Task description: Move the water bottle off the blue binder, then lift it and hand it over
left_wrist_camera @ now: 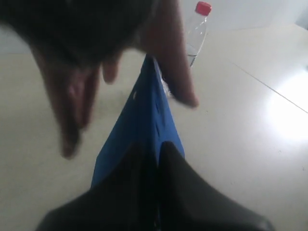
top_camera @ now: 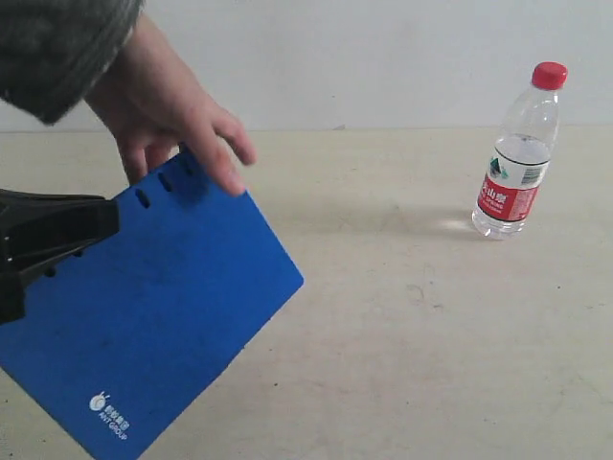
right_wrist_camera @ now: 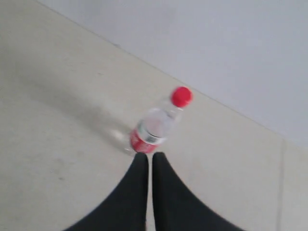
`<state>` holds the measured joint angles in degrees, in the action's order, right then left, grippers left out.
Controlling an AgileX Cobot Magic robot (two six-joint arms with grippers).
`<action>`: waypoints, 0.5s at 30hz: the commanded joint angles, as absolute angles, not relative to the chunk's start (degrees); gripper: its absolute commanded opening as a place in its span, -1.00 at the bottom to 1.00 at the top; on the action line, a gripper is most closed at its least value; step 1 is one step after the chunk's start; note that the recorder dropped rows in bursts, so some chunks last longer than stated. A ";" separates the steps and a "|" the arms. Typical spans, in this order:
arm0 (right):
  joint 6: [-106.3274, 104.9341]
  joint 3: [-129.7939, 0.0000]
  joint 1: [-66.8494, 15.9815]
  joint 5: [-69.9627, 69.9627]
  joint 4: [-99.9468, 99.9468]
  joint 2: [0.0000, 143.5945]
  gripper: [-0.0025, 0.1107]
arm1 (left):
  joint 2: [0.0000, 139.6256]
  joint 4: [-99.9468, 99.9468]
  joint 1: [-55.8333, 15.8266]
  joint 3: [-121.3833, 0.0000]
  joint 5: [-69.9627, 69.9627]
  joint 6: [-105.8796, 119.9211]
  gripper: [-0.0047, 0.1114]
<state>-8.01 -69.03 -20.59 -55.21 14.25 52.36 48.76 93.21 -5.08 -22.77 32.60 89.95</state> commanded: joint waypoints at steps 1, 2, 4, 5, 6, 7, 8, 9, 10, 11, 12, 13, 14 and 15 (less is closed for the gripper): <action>0.00 -69.10 -20.59 -58.01 28.78 48.98 -0.96 | 37.51 89.52 -4.97 -21.54 32.73 84.66 -0.84; 0.00 -68.83 -20.59 -56.45 29.25 47.33 -0.96 | 34.68 86.68 -4.97 -21.42 32.73 81.90 -0.84; 0.00 -68.36 -20.59 -53.16 29.11 43.71 -0.96 | 29.31 78.81 -4.97 -21.42 32.46 74.36 -0.84; 1.26 -68.01 -20.59 -52.49 29.11 41.50 -0.96 | 26.89 75.01 -4.97 -21.31 31.50 70.00 -0.84; 2.37 -67.89 -20.59 -53.20 29.11 40.25 -0.96 | 25.20 72.61 -4.97 -21.19 30.44 67.17 -0.84; 3.96 -67.62 -20.59 -54.95 29.25 38.93 -0.96 | 23.41 70.96 -4.97 -20.71 28.41 64.81 -0.84; 5.15 -67.13 -20.59 -57.22 29.93 37.81 -0.96 | 22.19 70.84 -4.97 -20.01 25.73 63.74 -0.84; 5.56 -66.42 -20.59 -59.00 30.53 37.07 -0.96 | 21.59 71.32 -4.97 -19.26 23.51 63.60 -0.84; 5.65 -65.43 -20.59 -61.04 31.21 36.35 -0.96 | 21.44 72.17 -4.97 -18.61 21.14 63.60 -0.84; 5.65 -64.25 -20.59 -62.54 31.94 35.70 -0.96 | 21.59 73.22 -4.97 -18.16 19.32 63.60 -0.84; 5.65 -63.21 -20.59 -63.42 32.47 35.12 -0.96 | 21.89 73.89 -4.97 -17.89 18.07 63.60 -0.84; 5.65 -61.93 -20.59 -63.67 32.77 34.72 -0.96 | 22.53 74.40 -4.97 -17.80 17.38 63.77 -0.84; 5.65 -60.66 -20.59 -63.52 32.88 34.37 -0.96 | 23.31 74.57 -4.97 -17.80 17.06 63.87 -0.84; 5.65 -59.75 -20.59 -63.28 32.88 34.39 -0.96 | 24.28 74.57 -4.97 -17.80 16.80 63.87 -0.84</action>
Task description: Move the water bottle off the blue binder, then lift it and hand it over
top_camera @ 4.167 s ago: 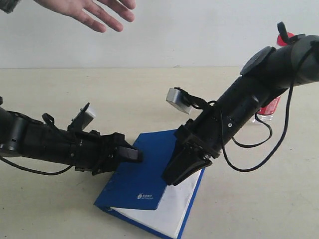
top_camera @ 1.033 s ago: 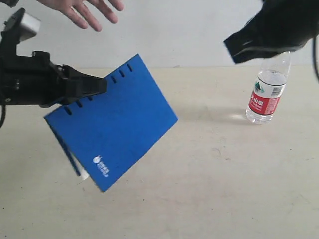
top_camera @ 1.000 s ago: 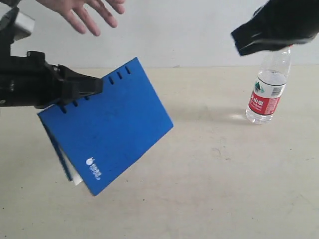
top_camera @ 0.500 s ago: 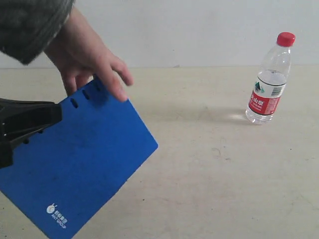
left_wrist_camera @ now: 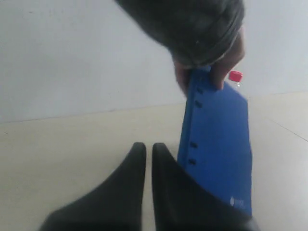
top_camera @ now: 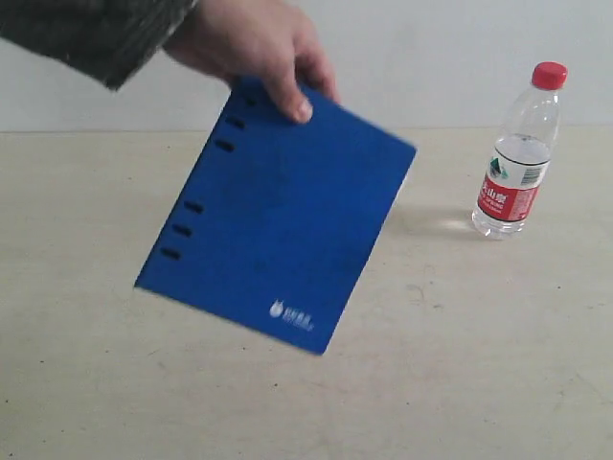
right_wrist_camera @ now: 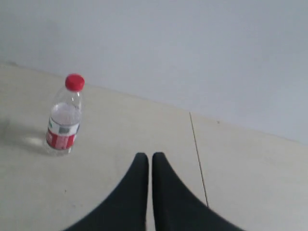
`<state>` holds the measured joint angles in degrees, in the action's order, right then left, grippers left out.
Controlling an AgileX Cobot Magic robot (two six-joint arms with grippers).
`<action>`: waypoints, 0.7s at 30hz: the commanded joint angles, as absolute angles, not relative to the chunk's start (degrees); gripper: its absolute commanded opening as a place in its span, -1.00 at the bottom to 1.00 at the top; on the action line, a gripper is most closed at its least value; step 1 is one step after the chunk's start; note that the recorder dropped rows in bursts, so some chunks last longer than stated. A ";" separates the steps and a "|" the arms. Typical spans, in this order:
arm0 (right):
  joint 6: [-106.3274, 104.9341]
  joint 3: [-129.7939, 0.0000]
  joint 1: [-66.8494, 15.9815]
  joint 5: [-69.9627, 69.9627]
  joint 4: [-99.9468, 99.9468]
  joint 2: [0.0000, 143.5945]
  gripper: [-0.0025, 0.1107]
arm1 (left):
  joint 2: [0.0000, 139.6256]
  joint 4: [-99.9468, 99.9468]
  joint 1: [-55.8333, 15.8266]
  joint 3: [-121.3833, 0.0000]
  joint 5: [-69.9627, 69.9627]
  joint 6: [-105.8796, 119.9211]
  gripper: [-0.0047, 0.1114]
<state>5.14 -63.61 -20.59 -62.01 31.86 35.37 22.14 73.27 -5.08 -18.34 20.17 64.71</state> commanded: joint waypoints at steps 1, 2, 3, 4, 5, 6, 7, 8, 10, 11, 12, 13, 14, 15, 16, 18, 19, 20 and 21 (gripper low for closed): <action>5.86 -58.81 -20.59 -63.21 32.75 34.39 -0.96 | 25.28 74.57 -4.97 -17.80 16.14 63.87 -0.84; 6.65 -57.98 -20.59 -62.66 32.63 34.39 -0.96 | 26.26 74.57 -4.97 -17.91 15.46 63.87 -0.84; 8.05 -57.21 -20.59 -61.65 32.65 34.39 -0.96 | 27.17 74.57 -4.97 -17.91 14.39 63.98 -0.84; 9.29 -56.56 -20.59 -60.84 32.65 34.39 -0.96 | 27.81 74.57 -4.97 -17.91 13.58 63.98 -0.84; 10.65 -56.14 -20.59 -59.96 32.65 34.39 -0.96 | 28.49 74.57 -4.97 -18.02 12.20 63.98 -0.84; 11.51 -55.99 -20.59 -59.05 32.65 34.39 -0.96 | 28.93 74.57 -4.97 -18.02 10.67 63.98 -0.84; 12.12 -55.89 -20.59 -58.80 32.65 34.39 -0.96 | 29.07 74.57 -4.97 -18.02 9.09 63.98 -0.84; 12.54 -56.00 -20.59 -58.51 32.65 34.39 -0.96 | 29.07 74.57 -4.97 -18.12 7.20 63.98 -0.84; 12.65 -56.00 -20.59 -58.04 32.65 33.76 -0.96 | 28.04 74.27 -4.97 -18.95 5.36 63.98 -0.84; 12.65 -56.00 -20.59 -58.04 32.76 33.13 -0.96 | 26.94 73.26 -4.97 -19.91 5.76 63.98 -0.84; 12.65 -56.00 -20.59 -58.04 32.90 32.08 -0.96 | 25.42 71.96 -4.97 -21.07 6.48 63.98 -0.84; 12.65 -56.00 -20.59 -57.89 32.90 31.05 -0.96 | 23.99 70.79 -4.97 -21.99 7.14 63.98 -0.84; 12.65 -56.00 -20.59 -57.83 32.90 29.83 -0.96 | 22.05 69.26 -4.97 -23.05 7.93 64.08 -0.84; 12.65 -56.00 -20.59 -57.71 32.90 27.75 -0.96 | 20.03 67.38 -4.97 -23.85 8.95 64.23 -0.84; 12.65 -56.00 -20.59 -57.71 32.90 26.24 -0.96 | 18.48 65.70 -4.97 -24.25 9.63 64.23 -0.84; 12.65 -56.00 -20.59 -58.79 32.38 22.26 -0.96 | 14.66 62.22 -4.97 -24.25 12.75 63.90 -0.84; 12.78 -56.00 -20.59 -60.14 31.91 20.21 -0.96 | 12.89 60.56 -4.97 -24.00 14.80 63.19 -0.84; 12.78 -56.00 -20.59 -62.12 31.20 18.16 -0.96 | 11.09 58.61 -4.97 -23.71 16.95 61.68 -0.84; 12.78 -56.00 -20.59 -64.37 30.41 16.14 -0.96 | 9.28 56.31 -4.97 -23.23 18.68 59.43 -0.84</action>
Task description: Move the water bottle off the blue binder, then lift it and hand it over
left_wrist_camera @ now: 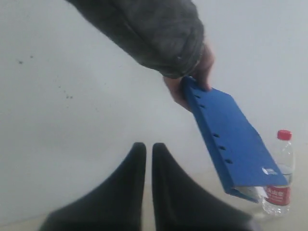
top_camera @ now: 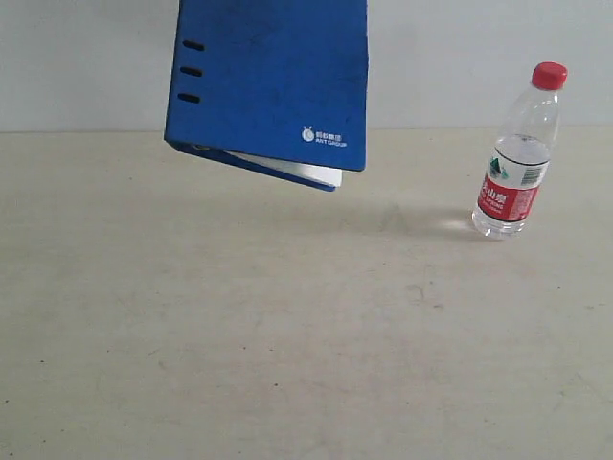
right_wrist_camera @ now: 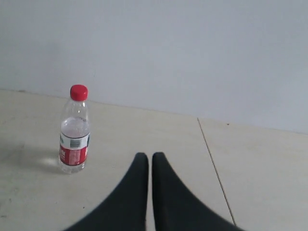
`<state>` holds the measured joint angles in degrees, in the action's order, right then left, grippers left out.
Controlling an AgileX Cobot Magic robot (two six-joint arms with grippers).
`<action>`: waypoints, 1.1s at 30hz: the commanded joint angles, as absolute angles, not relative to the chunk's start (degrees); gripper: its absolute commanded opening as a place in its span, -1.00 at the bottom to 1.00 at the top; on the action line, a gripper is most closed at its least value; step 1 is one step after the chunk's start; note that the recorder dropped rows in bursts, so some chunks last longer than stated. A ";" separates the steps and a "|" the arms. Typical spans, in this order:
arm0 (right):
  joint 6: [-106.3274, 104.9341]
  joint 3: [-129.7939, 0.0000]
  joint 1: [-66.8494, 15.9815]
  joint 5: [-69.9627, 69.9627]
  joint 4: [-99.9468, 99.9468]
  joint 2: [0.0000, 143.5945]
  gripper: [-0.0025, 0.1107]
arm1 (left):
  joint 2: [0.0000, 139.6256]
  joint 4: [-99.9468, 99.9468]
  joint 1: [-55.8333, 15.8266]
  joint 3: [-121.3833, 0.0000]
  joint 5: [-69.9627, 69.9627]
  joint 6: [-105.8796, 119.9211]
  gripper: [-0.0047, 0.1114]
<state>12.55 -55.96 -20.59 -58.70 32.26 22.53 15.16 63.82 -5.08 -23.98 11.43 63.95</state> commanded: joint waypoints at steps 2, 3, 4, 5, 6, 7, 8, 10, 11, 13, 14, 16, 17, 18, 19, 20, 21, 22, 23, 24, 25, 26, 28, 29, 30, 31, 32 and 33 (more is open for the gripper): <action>12.78 -56.00 -20.59 -68.52 29.39 12.57 -0.96 | 5.83 49.87 -4.97 -22.44 19.34 53.37 -0.84; 12.78 -56.00 -20.59 -69.96 29.10 10.71 -0.96 | 4.69 45.95 -4.97 -22.11 18.83 50.20 -0.84; 12.78 -56.00 -20.59 -69.96 28.97 9.27 -0.96 | 3.78 41.32 -4.97 -21.61 18.05 46.65 -0.84; 12.78 -56.00 -20.59 -69.96 28.88 7.56 -0.96 | 2.99 35.06 -4.97 -20.91 16.91 41.71 -0.84; 12.78 -56.00 -20.59 -69.96 28.88 6.05 -0.96 | 2.71 28.50 -4.97 -19.94 15.74 36.02 -0.84; 13.29 -55.89 -20.59 -69.44 28.88 4.70 -0.96 | 2.71 23.57 -4.97 -19.00 14.87 29.96 -0.84; 14.26 -55.39 -20.59 -68.02 29.01 3.51 -0.96 | 2.86 18.11 -4.97 -17.69 14.57 23.66 -0.84; 17.85 -53.52 -20.59 -65.03 29.02 1.73 -0.96 | 3.64 9.91 -4.97 -15.11 14.80 12.98 -0.84; 20.04 -52.48 -20.59 -64.01 29.02 1.25 -0.96 | 3.94 6.38 -4.97 -14.08 15.08 10.20 -0.84; 26.77 -49.20 -20.59 -61.58 29.02 0.69 -0.96 | 4.17 3.75 -4.97 -12.66 16.40 7.25 -0.84; 29.38 -47.15 -20.59 -60.26 28.88 0.69 -0.96 | 4.17 3.65 -4.97 -12.08 16.79 6.79 -0.84; 33.86 -42.35 -20.59 -55.84 28.08 0.69 -0.96 | 4.17 3.65 -4.97 -11.31 16.92 6.79 -0.84; 34.02 -40.16 -20.59 -52.96 27.10 0.69 -0.96 | 4.23 3.65 -4.97 -11.02 16.92 6.79 -0.84; 34.02 -37.30 -20.59 -48.61 25.87 0.69 -0.96 | 4.23 3.65 -4.97 -10.76 16.92 6.79 -0.84; 34.02 -34.37 -20.59 -42.50 24.79 0.69 -0.96 | 4.23 3.65 -4.97 -10.65 16.92 6.53 -0.84; 34.02 -31.98 -20.59 -37.99 24.08 0.69 -0.96 | 4.23 3.65 -4.97 -10.63 16.92 5.84 -0.84; 34.02 -28.33 -20.59 -31.11 23.80 0.69 -0.96 | 4.23 3.65 -4.97 -10.63 17.17 4.85 -0.84; 33.91 -25.95 -20.59 -26.85 23.80 0.69 -0.96 | 4.23 3.65 -4.97 -10.63 17.30 3.98 -0.84; 33.74 -23.63 -20.59 -23.17 23.80 0.69 -0.96 | 4.23 3.54 -4.97 -10.63 17.74 2.74 -0.84; 33.59 -20.34 -20.59 -18.78 23.80 0.69 -0.96 | 4.23 3.31 -4.97 -10.63 18.25 1.24 -0.84; 33.59 -17.72 -20.59 -16.75 23.80 0.69 -0.96 | 4.23 2.44 -4.97 -10.63 18.77 0.00 -0.84; 33.87 -15.76 -20.59 -15.25 23.80 0.69 -0.96 | 4.23 0.37 -4.97 -10.63 19.68 -2.38 -0.84; 35.29 -11.29 -20.59 -13.94 23.68 0.69 -0.96 | 4.23 -5.83 -4.55 -10.36 20.94 -8.28 -0.84; 36.02 -9.66 -20.59 -13.94 23.68 0.69 -0.96 | 4.23 -10.24 -4.28 -10.16 20.94 -12.45 -0.84; 37.65 -7.41 -20.59 -13.94 23.68 0.69 -0.96 | 4.23 -15.06 -3.96 -9.63 21.10 -16.81 -0.84; 39.12 -6.01 -20.59 -13.82 23.68 0.69 -0.96 | 4.23 -19.70 -3.70 -9.18 21.26 -20.97 -0.84; 41.19 -4.65 -20.59 -12.50 23.68 0.69 -0.96 | 4.23 -23.92 -3.36 -8.50 21.16 -24.90 -0.84; 43.11 -2.91 -20.59 -9.72 23.68 0.69 -0.96 | 4.23 -27.75 -3.09 -7.80 21.02 -28.17 -0.84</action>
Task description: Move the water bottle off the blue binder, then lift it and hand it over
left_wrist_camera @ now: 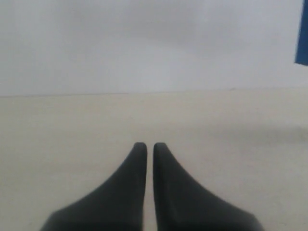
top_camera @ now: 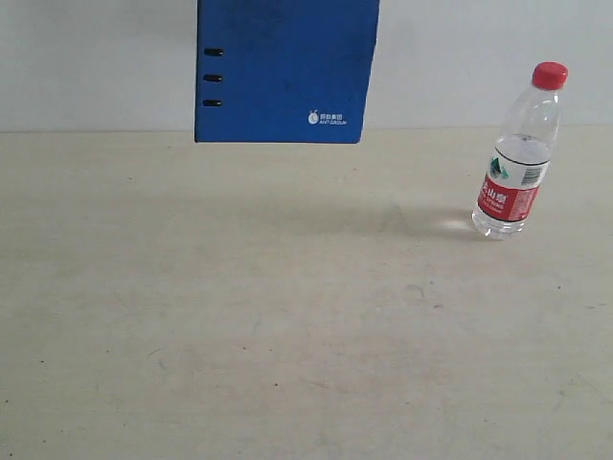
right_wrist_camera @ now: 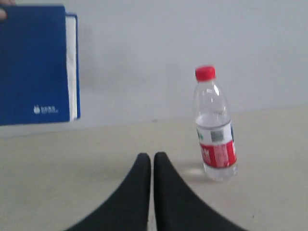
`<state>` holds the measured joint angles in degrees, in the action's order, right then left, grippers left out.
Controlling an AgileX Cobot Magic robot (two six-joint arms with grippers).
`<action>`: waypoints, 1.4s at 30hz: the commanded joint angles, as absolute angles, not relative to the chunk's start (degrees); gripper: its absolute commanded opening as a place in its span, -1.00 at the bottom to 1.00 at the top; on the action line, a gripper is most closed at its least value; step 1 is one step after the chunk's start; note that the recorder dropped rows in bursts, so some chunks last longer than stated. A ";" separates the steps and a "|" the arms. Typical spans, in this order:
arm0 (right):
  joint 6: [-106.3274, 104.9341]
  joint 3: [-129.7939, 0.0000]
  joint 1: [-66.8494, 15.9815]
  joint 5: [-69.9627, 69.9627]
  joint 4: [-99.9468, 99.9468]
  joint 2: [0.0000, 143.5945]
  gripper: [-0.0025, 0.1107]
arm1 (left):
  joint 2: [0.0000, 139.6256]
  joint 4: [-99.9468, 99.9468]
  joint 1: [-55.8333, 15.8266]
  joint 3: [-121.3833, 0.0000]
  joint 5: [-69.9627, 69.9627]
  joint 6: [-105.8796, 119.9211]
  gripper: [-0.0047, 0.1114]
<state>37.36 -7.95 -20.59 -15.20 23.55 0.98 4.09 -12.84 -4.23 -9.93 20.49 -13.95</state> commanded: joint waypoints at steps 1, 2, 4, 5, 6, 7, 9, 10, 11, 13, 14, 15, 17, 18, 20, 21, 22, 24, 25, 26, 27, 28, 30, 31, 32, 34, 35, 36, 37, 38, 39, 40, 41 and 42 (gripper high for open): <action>43.37 -1.90 -20.59 -8.34 23.68 0.69 -0.96 | 4.23 -30.09 -2.94 -7.30 21.02 -30.27 -0.84; 43.54 -0.74 -20.59 -7.49 23.68 0.69 -0.96 | 4.23 -31.71 -2.94 -6.69 21.02 -32.06 -0.84; 44.06 0.00 -20.59 -8.87 23.68 0.69 -0.96 | 4.31 -32.98 -2.94 -5.68 20.67 -33.63 -0.84; 44.06 0.00 -20.59 -10.73 23.68 0.69 -0.96 | 4.31 -32.98 -2.94 -5.17 20.10 -33.63 -0.84; 44.06 0.00 -20.59 -15.40 23.68 0.69 -0.96 | 4.31 -32.98 -2.94 -4.60 19.38 -33.63 -0.84; 46.05 0.00 -20.59 -18.72 23.68 0.69 -0.96 | 4.31 -32.98 -2.94 -4.11 19.07 -33.63 -0.84; 51.41 0.00 -20.59 -18.56 26.63 0.69 -0.96 | 4.31 -32.67 -2.94 -2.82 19.07 -33.63 -0.84; 52.11 0.00 -20.59 -18.16 27.54 0.69 -0.96 | 4.31 -32.09 -2.94 -2.26 18.81 -33.63 -0.84; 52.11 0.00 -20.59 -18.15 28.30 0.69 -0.96 | 4.31 -31.95 -2.94 -1.50 17.81 -34.03 -0.84; 52.11 0.00 -20.59 -18.61 30.09 0.69 -0.96 | 4.31 -31.95 -2.94 0.00 14.50 -35.50 -0.84; 52.11 0.00 -20.59 -18.48 31.52 0.69 -0.96 | 4.31 -31.95 -2.94 0.00 12.00 -36.71 -0.84; 52.11 0.00 -20.59 -17.09 35.62 0.69 -0.96 | 4.37 -30.74 -2.94 0.00 12.34 -36.96 -0.84; 52.11 0.00 -20.59 -15.68 37.82 0.69 -0.96 | 4.37 -31.30 -2.94 0.00 11.86 -36.58 -0.84; 51.89 0.00 -20.59 -15.16 38.30 0.69 -0.96 | 4.37 -31.40 -2.94 0.00 11.86 -35.83 -0.84; 52.26 0.00 -20.59 -14.73 38.73 0.69 -0.96 | 4.37 -31.49 -2.94 0.00 11.76 -32.23 -0.84; 52.40 0.00 -20.59 -14.73 38.73 0.69 -0.96 | 4.37 -31.49 -2.94 0.00 11.78 -31.05 -0.84; 52.56 0.00 -20.59 -14.85 38.73 0.69 -0.96 | 4.37 -30.73 -2.94 0.00 11.54 -30.90 -0.84; 52.82 0.00 -20.59 -16.20 39.15 0.69 -0.96 | 4.37 -30.32 -2.94 0.00 11.54 -31.85 -0.84; 55.61 0.00 -20.59 -17.52 39.15 0.69 -0.96 | 4.37 -29.49 -2.94 0.00 10.66 -34.61 -0.84; 61.11 0.00 -20.59 -18.68 39.15 0.69 -0.96 | 4.37 -28.63 -2.94 0.00 9.43 -37.70 -0.84; 63.86 0.00 -20.59 -20.71 39.15 0.69 -0.96 | 4.37 -28.97 -2.94 0.00 8.57 -38.03 -0.84; 63.86 0.00 -20.59 -21.68 39.15 0.69 -0.96 | 4.37 -28.97 -2.94 0.00 8.57 -38.03 -0.84; 63.86 0.00 -20.59 -22.53 39.15 0.69 -0.96 | 4.37 -28.97 -2.94 0.00 8.57 -38.03 -0.84; 63.73 0.00 -20.59 -22.50 39.15 0.69 -0.96 | 4.37 -28.97 -2.94 0.00 8.57 -38.03 -0.84; 63.73 0.00 -20.59 -22.50 39.15 0.69 -0.96 | 4.37 -28.97 -2.94 0.00 8.57 -38.03 -0.84; 63.73 0.00 -20.59 -22.50 39.15 0.69 -0.96 | 4.37 -28.97 -2.94 0.00 8.57 -38.03 -0.84; 63.73 0.00 -20.59 -22.50 39.15 0.69 -0.96 | 4.37 -28.97 -2.94 0.00 8.57 -38.03 -0.84; 64.01 0.00 -20.59 -22.50 39.15 0.69 -0.96 | 4.37 -28.97 -2.94 0.00 8.57 -38.03 -0.84; 64.01 0.00 -20.59 -22.50 39.15 0.69 -0.96 | 4.37 -28.97 -2.94 0.00 8.57 -38.03 -0.84; 64.01 0.00 -20.59 -22.50 39.15 0.69 -0.96 | 4.37 -28.97 -2.94 0.00 8.57 -38.03 -0.84; 64.00 0.00 -20.41 -23.32 39.15 0.54 -0.96 | 4.37 -28.97 -2.94 0.00 8.57 -38.03 -0.84; 63.72 0.00 -19.33 -24.71 39.05 0.00 -0.96 | 4.37 -28.97 -2.94 0.00 8.57 -38.03 -0.84; 61.46 0.00 -17.44 -24.52 39.05 0.00 -0.96 | 4.37 -28.97 -2.94 0.00 8.57 -38.03 -0.84; 57.11 0.00 -15.48 -21.62 39.05 0.00 -0.96 | 4.37 -28.97 -2.94 0.00 8.57 -38.03 -0.84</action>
